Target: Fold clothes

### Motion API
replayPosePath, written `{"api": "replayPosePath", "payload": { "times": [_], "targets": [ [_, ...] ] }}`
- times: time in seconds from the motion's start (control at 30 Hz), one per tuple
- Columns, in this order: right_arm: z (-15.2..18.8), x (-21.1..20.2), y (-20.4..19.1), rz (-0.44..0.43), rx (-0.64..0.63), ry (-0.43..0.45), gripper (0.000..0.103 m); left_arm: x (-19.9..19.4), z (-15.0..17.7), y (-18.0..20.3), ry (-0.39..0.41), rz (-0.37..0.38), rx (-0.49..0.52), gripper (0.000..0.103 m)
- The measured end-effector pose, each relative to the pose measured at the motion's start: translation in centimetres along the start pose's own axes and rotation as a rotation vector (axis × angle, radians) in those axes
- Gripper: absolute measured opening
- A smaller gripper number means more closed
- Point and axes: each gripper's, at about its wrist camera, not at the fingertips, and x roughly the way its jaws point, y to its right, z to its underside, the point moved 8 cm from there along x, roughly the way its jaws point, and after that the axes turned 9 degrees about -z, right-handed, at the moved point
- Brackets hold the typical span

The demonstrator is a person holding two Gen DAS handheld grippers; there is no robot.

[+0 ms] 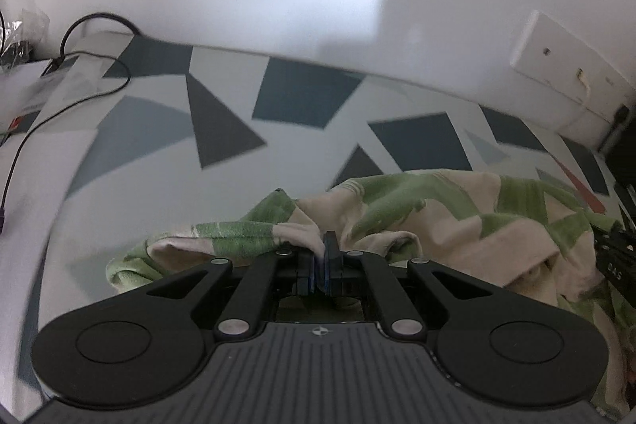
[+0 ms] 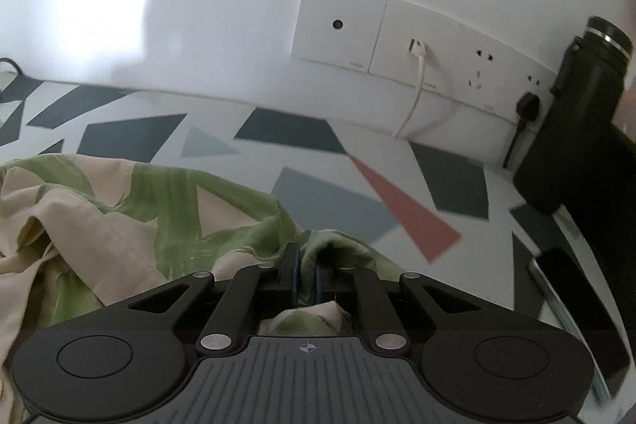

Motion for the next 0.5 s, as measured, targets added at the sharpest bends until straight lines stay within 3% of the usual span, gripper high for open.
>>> {"api": "replayPosePath", "payload": {
  "times": [0.5],
  "targets": [
    [4.1,-4.9,-1.1,-0.002,0.045,-0.047,0.009,-4.5,5.3,-0.8,-0.115,0.059,0.015,0.005]
  ]
}}
